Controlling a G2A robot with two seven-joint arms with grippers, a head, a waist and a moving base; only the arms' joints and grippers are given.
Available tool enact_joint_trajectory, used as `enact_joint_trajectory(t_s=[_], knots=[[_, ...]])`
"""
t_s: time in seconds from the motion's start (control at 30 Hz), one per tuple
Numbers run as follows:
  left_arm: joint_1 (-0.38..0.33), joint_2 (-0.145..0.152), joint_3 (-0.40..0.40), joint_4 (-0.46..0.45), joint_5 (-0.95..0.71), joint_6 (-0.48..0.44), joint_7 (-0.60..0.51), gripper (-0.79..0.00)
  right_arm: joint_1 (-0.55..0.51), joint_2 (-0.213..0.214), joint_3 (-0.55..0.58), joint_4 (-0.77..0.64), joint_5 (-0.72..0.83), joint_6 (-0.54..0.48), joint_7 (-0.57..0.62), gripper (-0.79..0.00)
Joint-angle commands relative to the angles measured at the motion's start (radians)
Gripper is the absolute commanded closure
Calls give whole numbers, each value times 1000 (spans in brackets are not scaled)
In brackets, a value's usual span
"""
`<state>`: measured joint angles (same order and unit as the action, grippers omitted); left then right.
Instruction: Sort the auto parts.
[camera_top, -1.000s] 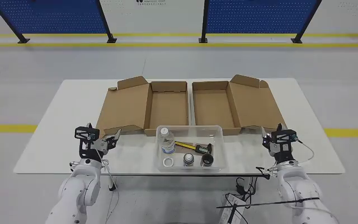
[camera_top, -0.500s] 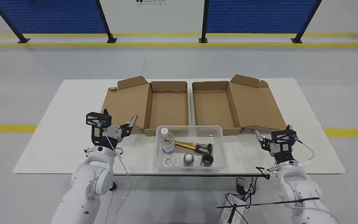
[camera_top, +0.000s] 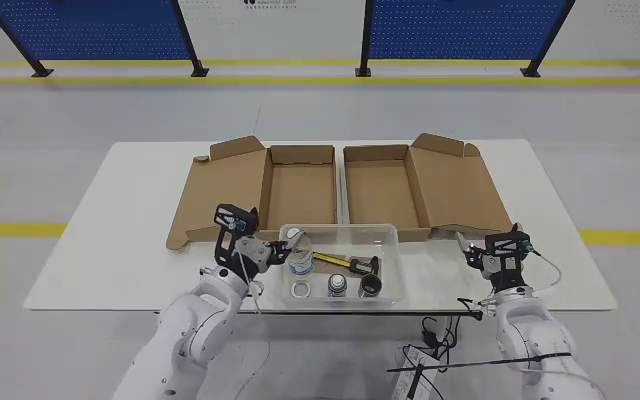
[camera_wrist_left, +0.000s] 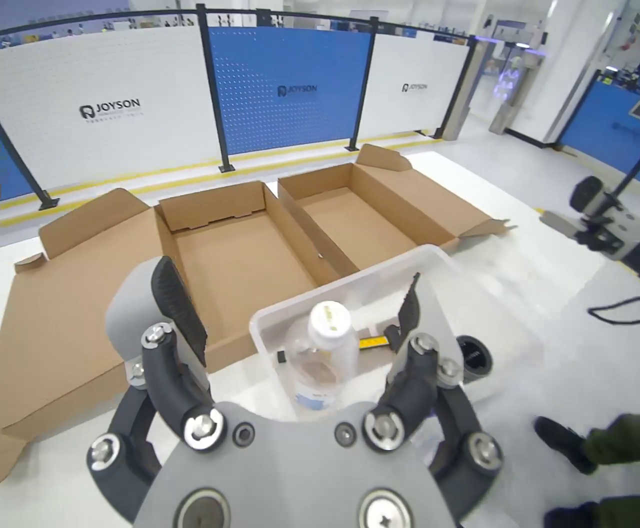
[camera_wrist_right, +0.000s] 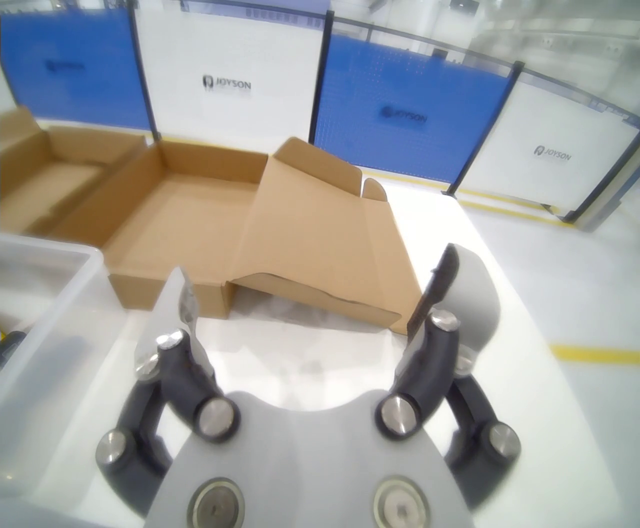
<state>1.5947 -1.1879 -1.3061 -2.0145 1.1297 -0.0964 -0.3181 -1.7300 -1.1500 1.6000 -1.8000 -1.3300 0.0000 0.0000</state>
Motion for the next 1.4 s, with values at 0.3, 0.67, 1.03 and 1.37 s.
enact_joint_trajectory(t_s=[0.3,0.67,1.03,1.37], knots=[[11,0,26,-6,10,-35,-21,-785,0,0,0,0,0,0,0,-785],[5,-2,32,14,2,-17,-29,-785,0,0,0,0,0,0,0,-785],[-69,-5,101,106,110,-41,-116,-785,0,0,0,0,0,0,0,-785],[-86,-8,121,128,123,-43,-133,-785,0,0,0,0,0,0,0,-785]])
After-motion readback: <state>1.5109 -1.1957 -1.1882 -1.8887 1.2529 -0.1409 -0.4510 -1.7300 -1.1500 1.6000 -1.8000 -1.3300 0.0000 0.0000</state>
